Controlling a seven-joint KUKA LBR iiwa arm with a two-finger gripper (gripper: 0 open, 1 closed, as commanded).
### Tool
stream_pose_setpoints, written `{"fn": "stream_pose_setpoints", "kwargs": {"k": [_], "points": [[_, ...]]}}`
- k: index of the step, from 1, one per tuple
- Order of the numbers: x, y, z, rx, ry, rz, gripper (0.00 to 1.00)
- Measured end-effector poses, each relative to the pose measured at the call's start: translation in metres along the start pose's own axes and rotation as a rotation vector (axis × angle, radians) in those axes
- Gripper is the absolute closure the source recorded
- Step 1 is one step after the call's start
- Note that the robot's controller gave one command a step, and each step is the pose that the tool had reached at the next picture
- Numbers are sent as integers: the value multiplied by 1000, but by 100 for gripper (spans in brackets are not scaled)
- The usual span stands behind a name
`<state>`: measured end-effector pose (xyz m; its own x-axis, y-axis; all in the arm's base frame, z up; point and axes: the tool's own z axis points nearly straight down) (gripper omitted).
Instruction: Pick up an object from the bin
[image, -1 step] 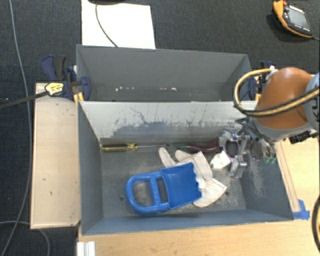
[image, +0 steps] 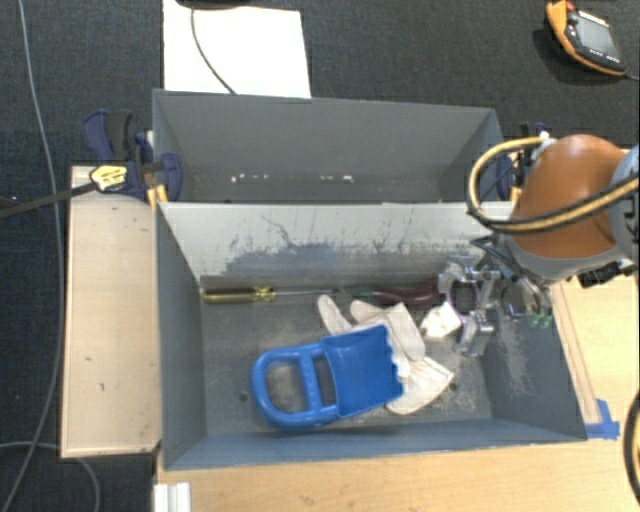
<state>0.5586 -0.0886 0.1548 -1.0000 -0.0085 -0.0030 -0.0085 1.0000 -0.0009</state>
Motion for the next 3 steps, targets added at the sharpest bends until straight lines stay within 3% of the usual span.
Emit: {"fn": "stream_pose_setpoints", "kwargs": {"k": [1, 2, 3], "points": [[13, 5, -14, -1, 8, -11, 0], [33, 14, 0, -2, 6, -181, 0], [32, -34, 55, -1, 2, -485, 0]]}}
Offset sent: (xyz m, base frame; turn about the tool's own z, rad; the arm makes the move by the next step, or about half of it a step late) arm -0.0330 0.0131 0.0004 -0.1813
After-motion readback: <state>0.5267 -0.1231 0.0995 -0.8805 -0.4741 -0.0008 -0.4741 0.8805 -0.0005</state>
